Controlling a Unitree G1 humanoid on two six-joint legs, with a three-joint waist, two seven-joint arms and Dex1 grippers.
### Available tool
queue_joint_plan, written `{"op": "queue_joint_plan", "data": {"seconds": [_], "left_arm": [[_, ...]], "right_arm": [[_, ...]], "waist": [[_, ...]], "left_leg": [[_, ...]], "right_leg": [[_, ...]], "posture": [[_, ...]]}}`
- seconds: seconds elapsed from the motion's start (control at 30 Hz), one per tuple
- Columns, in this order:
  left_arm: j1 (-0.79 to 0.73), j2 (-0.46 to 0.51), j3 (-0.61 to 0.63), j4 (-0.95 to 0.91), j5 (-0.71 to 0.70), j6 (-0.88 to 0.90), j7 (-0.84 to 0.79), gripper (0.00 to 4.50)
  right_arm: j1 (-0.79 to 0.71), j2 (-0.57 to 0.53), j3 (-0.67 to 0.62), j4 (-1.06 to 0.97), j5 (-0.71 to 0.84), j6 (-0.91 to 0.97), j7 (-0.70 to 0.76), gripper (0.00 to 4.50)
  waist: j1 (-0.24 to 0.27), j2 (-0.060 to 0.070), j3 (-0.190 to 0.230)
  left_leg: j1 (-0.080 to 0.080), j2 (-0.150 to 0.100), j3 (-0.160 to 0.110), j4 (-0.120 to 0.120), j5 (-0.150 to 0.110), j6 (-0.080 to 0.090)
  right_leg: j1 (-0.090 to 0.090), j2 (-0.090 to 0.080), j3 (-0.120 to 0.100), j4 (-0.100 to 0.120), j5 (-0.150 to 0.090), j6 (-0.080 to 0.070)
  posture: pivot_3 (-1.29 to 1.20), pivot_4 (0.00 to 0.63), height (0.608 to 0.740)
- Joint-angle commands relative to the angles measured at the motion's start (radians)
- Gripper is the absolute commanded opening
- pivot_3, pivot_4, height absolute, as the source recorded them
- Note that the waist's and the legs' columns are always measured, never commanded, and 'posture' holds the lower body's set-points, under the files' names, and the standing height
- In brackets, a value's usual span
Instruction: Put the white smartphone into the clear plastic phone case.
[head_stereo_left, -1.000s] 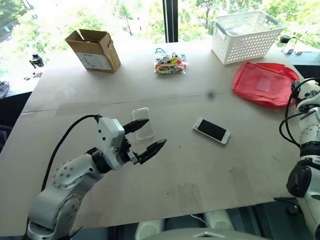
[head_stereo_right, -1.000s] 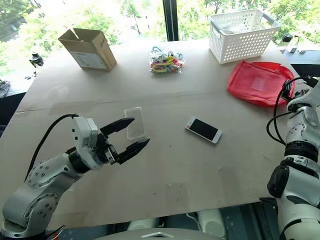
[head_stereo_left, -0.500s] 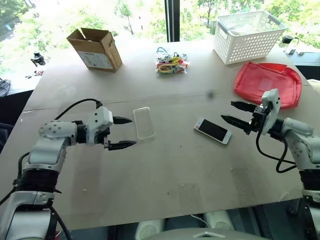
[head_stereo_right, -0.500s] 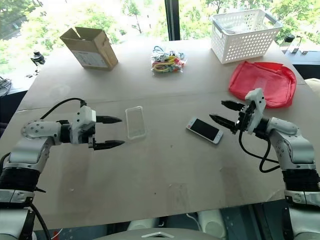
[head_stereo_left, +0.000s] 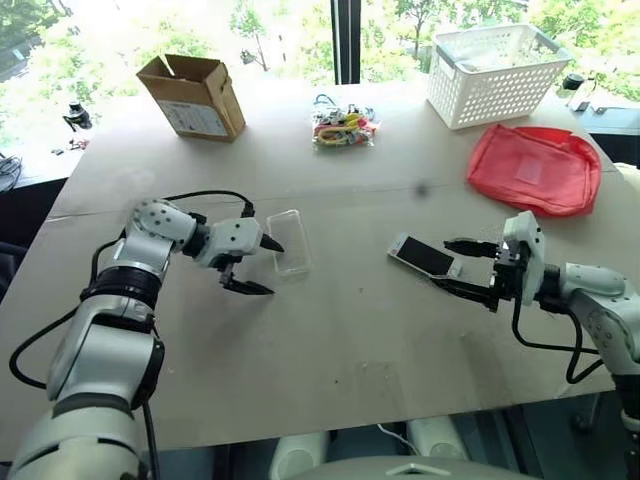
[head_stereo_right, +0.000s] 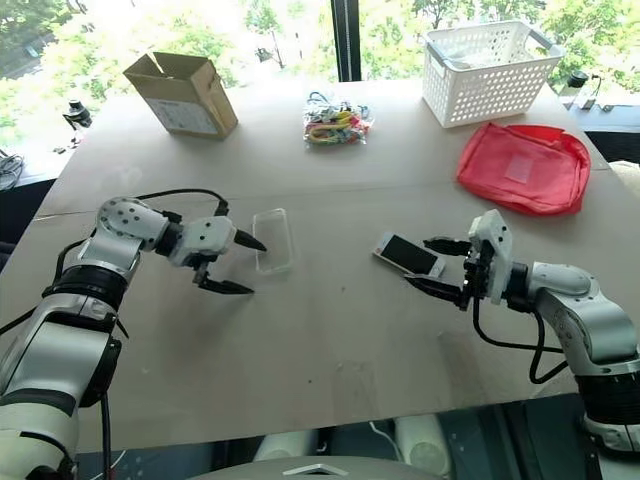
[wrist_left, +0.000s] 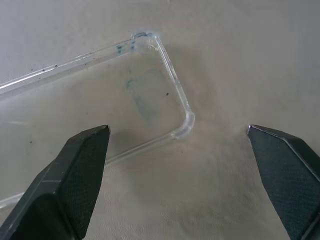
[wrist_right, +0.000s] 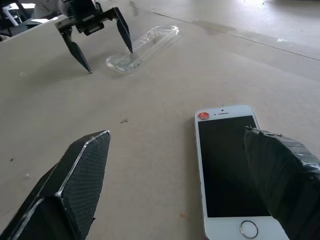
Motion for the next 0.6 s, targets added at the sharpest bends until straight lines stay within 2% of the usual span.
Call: {"op": "queue_joint_plan", "data": {"seconds": [0.03, 0.07, 0.17, 0.3, 0.43, 0.53, 0.6], "left_arm": [[-0.03, -0.009, -0.022, 0.089, 0.07, -0.049, -0.004, 3.36], [-0.039, -0.015, -0.03, 0.102, 0.081, -0.061, -0.004, 3.15], [-0.052, -0.032, -0.038, 0.124, 0.097, -0.088, -0.004, 1.76], [-0.039, -0.075, -0.011, 0.069, 0.032, -0.042, -0.004, 0.03], [0.036, -0.057, -0.031, -0.122, -0.112, 0.138, -0.004, 0.03], [0.146, -0.065, 0.044, -0.377, -0.185, 0.381, 0.027, 0.03], [0.2, -0.069, 0.067, -0.512, -0.193, 0.517, 0.102, 0.03]], "right_arm": [[0.009, -0.029, -0.022, -0.058, 0.007, -0.031, 0.04, 4.5], [0.009, -0.033, -0.009, -0.059, -0.007, -0.042, 0.044, 4.5], [0.003, -0.027, 0.005, -0.06, -0.02, -0.055, 0.041, 4.5], [-0.017, -0.01, 0.016, -0.066, -0.026, -0.057, 0.027, 4.5], [-0.023, -0.007, 0.015, -0.063, -0.03, -0.059, 0.027, 4.5], [-0.03, -0.001, 0.022, -0.062, -0.035, -0.059, 0.027, 4.5], [-0.034, 0.002, 0.025, -0.059, -0.036, -0.058, 0.029, 4.5]], "waist": [[0.0, 0.0, 0.0], [0.0, 0.0, 0.0], [-0.001, 0.0, 0.0], [0.001, 0.0, -0.001], [0.006, 0.0, 0.0], [0.002, 0.0, 0.0], [0.002, 0.0, 0.0]], "left_leg": [[0.0, 0.0, -0.001, 0.0, 0.0, 0.0], [0.0, 0.0, -0.001, 0.0, 0.0, 0.0], [0.0, 0.0, -0.001, 0.0, 0.0, 0.0], [0.0, 0.0, -0.002, 0.001, 0.0, 0.0], [-0.001, -0.001, -0.004, 0.002, 0.0, 0.0], [-0.002, 0.0, -0.008, 0.002, 0.0, 0.0], [-0.003, 0.0, -0.01, 0.002, 0.0, 0.0]], "right_leg": [[0.0, 0.0, 0.0, 0.0, 0.0, 0.0], [0.0, 0.0, -0.001, 0.0, 0.0, 0.0], [0.0, 0.0, -0.001, 0.001, 0.0, 0.0], [0.0, 0.0, -0.001, 0.001, 0.0, 0.0], [0.0, -0.001, -0.002, 0.001, 0.0, 0.0], [0.0, -0.001, -0.002, 0.0, 0.0, 0.0], [0.0, -0.001, -0.003, 0.0, 0.0, 0.0]], "posture": [[0.0, 0.15, 0.74], [0.0, 0.15, 0.74], [0.0, 0.15, 0.74], [0.0, 0.15, 0.74], [0.0, 0.15, 0.74], [0.0, 0.15, 0.74], [0.0, 0.15, 0.74]]}}
